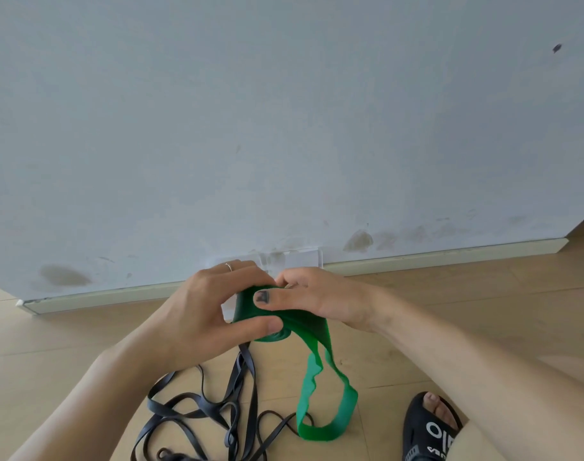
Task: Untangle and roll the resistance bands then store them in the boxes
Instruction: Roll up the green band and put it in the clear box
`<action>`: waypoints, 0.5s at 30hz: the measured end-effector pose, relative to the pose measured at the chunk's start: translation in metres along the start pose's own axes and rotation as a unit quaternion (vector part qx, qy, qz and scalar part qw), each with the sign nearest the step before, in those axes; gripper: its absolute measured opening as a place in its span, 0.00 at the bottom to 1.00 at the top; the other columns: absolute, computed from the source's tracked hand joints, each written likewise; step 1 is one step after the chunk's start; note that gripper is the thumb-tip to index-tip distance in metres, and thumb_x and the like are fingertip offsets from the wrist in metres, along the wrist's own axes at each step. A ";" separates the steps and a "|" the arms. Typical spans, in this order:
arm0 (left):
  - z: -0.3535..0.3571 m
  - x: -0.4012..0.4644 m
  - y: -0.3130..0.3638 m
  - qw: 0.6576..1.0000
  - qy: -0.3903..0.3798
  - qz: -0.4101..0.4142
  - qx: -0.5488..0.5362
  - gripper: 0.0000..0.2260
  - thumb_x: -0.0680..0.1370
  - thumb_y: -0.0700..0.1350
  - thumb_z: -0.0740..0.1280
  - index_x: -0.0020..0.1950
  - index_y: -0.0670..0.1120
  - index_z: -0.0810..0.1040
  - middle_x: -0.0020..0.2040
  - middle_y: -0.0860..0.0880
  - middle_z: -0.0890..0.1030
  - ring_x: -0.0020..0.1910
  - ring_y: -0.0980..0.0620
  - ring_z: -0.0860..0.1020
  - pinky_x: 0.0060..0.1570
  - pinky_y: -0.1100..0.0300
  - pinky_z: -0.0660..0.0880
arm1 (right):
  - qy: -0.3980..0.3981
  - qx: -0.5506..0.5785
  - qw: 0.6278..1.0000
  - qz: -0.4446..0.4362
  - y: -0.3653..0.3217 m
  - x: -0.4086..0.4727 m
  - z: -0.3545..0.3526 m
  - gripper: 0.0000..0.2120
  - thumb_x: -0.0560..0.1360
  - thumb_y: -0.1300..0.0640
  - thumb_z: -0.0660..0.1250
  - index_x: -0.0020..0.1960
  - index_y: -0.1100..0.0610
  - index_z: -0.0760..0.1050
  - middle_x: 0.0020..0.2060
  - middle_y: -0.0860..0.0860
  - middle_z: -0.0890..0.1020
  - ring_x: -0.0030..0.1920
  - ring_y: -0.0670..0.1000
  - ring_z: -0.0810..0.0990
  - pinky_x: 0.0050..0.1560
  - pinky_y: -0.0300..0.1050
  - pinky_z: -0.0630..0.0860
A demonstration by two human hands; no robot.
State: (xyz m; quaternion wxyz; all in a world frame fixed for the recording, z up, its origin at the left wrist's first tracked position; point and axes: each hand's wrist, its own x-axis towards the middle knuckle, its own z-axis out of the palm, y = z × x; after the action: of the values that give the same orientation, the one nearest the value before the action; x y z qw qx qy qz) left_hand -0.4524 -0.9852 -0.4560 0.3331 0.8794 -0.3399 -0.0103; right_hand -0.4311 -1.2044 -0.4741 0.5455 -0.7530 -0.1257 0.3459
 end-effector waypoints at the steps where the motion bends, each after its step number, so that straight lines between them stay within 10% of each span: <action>1: 0.001 -0.001 -0.001 1.000 0.002 0.001 -0.003 0.11 0.76 0.60 0.70 0.53 0.55 0.80 0.45 0.57 0.79 0.46 0.52 0.78 0.47 0.57 0.74 | -0.036 0.008 0.999 0.008 -0.003 -0.002 0.001 0.23 0.75 0.32 0.68 0.55 0.51 0.80 0.47 0.45 0.85 0.48 0.45 0.84 0.54 0.41 0.78; 4: 0.003 -0.002 -0.002 1.000 0.013 -0.004 -0.001 0.11 0.77 0.60 0.68 0.54 0.55 0.80 0.45 0.58 0.79 0.47 0.54 0.78 0.46 0.62 0.73 | -0.097 0.044 0.994 0.009 -0.005 -0.007 0.001 0.17 0.82 0.40 0.65 0.56 0.53 0.79 0.45 0.46 0.83 0.44 0.43 0.82 0.48 0.38 0.75; 9: 0.004 0.001 0.003 0.999 -0.035 -0.020 0.014 0.12 0.75 0.60 0.71 0.56 0.61 0.77 0.49 0.60 0.80 0.49 0.55 0.79 0.47 0.57 0.76 | -0.005 -0.054 0.999 0.000 0.007 0.005 0.004 0.35 0.67 0.28 0.73 0.54 0.59 0.79 0.47 0.53 0.86 0.47 0.54 0.85 0.57 0.54 0.80; 15: 0.004 0.002 0.000 0.998 -0.050 -0.024 -0.002 0.09 0.76 0.58 0.69 0.54 0.58 0.80 0.46 0.59 0.80 0.44 0.54 0.79 0.43 0.60 0.75 | -0.002 -0.152 0.988 -0.003 0.005 -0.005 0.001 0.37 0.65 0.21 0.67 0.65 0.43 0.75 0.53 0.41 0.82 0.54 0.44 0.80 0.60 0.47 0.76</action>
State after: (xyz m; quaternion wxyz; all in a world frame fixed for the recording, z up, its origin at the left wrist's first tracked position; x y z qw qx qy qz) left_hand -0.4523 -0.9887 -0.4584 0.3174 0.8851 -0.3344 -0.0629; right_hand -0.4366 -1.2087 -0.4768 0.4257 -0.8260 -0.1799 0.3227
